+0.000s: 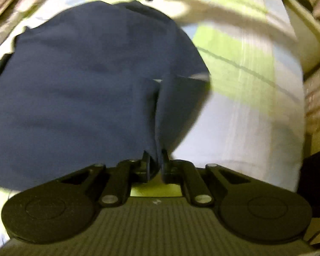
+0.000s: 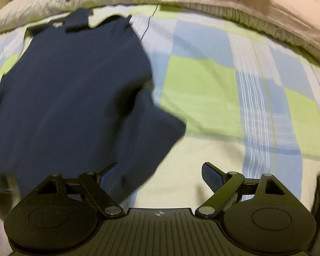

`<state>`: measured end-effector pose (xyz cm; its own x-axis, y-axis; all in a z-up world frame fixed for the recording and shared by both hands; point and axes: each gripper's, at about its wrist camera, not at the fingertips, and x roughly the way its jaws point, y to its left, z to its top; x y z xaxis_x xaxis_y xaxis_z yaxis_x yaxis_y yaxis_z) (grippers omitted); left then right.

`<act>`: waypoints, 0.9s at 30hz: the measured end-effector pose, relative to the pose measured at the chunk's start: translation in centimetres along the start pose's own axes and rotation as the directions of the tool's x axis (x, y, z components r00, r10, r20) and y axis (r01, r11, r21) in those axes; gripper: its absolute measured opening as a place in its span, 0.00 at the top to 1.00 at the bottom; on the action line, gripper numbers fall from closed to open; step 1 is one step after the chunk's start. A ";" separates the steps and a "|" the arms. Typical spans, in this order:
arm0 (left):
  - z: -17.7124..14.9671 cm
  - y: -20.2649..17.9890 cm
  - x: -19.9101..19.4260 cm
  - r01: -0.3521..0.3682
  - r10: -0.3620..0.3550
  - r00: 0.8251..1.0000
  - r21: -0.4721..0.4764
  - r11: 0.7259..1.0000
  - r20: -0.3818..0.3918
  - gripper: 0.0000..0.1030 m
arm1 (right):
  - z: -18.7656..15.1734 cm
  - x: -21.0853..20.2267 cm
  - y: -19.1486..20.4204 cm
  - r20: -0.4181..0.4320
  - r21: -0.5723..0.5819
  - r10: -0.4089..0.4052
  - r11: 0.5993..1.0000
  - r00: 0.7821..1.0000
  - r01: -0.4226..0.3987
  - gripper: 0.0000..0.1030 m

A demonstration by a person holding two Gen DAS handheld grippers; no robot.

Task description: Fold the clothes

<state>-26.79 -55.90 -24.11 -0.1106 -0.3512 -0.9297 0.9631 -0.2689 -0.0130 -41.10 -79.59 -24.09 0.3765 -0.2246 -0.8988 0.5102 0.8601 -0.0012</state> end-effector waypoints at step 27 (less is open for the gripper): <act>-9.1 -3.1 -12.6 -0.005 0.004 1.000 -0.026 1.000 -0.022 1.00 | -8.5 -10.6 3.2 -0.234 0.013 0.084 0.996 0.969 -0.084 0.98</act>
